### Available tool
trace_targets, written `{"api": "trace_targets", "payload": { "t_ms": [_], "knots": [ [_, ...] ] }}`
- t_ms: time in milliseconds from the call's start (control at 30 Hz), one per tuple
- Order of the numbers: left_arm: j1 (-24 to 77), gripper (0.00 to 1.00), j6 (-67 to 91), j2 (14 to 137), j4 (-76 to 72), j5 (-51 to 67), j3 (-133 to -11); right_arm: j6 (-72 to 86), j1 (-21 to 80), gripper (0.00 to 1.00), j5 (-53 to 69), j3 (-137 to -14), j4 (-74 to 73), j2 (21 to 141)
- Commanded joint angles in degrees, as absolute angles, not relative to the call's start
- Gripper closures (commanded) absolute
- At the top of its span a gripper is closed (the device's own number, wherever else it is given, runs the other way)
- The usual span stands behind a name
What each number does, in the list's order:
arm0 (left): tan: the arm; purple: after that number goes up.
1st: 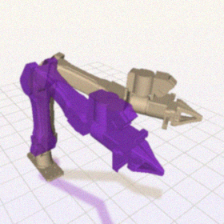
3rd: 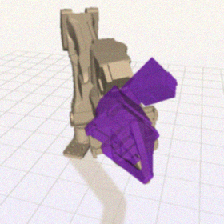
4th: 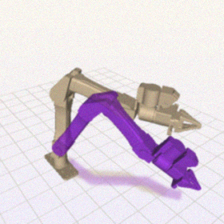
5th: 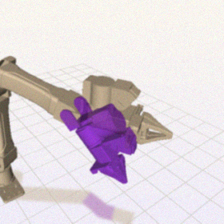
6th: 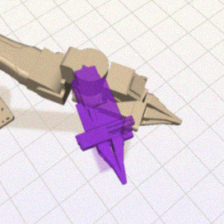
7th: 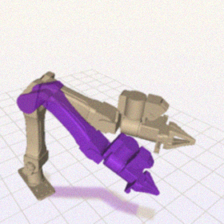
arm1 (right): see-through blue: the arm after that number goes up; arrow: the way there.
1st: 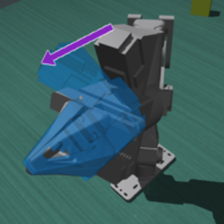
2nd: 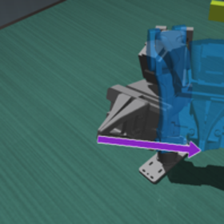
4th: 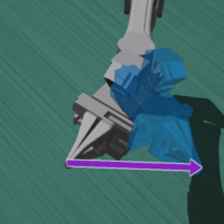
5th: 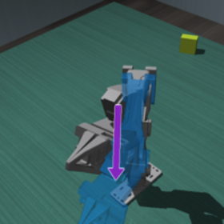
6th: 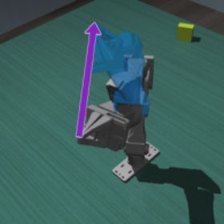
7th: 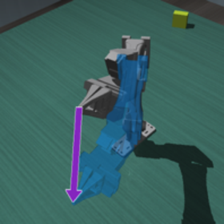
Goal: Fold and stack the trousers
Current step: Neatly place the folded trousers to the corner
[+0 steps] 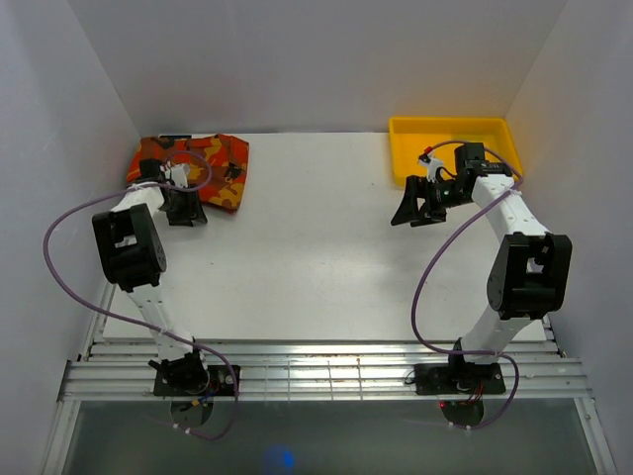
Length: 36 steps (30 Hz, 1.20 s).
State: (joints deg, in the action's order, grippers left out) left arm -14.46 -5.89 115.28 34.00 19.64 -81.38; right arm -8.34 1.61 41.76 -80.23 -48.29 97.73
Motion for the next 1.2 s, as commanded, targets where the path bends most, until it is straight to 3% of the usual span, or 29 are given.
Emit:
{"api": "trace_targets", "payload": {
  "t_ms": [0, 267, 400, 533, 667, 700, 1167],
  "knots": [
    [-13.53, 0.39, -2.99, 120.91, 29.89, 19.42, -86.03, -9.58, 1.14, 0.10, 42.45, -79.72, -48.78, 95.45],
    [-12.92, 0.39, -1.67, 130.69, 30.94, 18.37, -99.48, -9.76, 0.97, 0.10, 42.10, -79.10, -49.04, 94.83],
    [-13.01, 0.39, -3.42, 128.16, 31.46, 19.24, -96.61, -10.28, 0.88, 0.10, 41.75, -78.66, -49.31, 93.96],
    [-11.61, 0.33, -6.58, 120.34, 32.16, 23.55, -88.87, -11.07, 0.79, 0.10, 41.39, -77.96, -49.04, 93.34],
    [-11.42, 0.14, -10.01, 109.55, 38.57, 27.94, -85.17, -12.30, 0.79, 0.10, 40.17, -77.34, -49.13, 92.20],
    [-11.34, 0.03, -10.72, 107.08, 39.02, 28.12, -83.34, -12.74, 0.79, 0.10, 39.21, -77.26, -49.13, 91.15],
    [-11.42, 0.02, -21.09, 74.74, 49.84, 30.24, -71.03, -20.74, 0.79, 0.10, 22.51, -64.00, -44.48, 73.75]
  ]
}}
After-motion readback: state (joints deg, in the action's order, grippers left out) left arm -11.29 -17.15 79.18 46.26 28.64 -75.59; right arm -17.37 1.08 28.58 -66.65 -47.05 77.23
